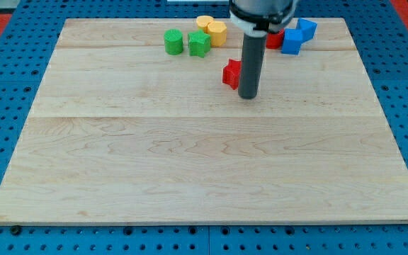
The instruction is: Push the red star close to the red circle
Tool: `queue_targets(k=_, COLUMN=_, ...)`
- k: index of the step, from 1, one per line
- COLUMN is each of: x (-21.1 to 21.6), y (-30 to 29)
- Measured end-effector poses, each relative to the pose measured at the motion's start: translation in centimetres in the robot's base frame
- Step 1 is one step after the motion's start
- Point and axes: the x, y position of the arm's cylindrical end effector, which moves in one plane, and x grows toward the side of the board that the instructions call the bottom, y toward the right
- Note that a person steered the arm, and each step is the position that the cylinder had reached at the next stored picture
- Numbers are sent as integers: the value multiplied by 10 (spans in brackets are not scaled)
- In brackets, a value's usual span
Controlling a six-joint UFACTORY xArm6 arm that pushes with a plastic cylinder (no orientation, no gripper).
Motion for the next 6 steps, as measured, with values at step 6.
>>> queue_targets(k=6, x=-95, y=71)
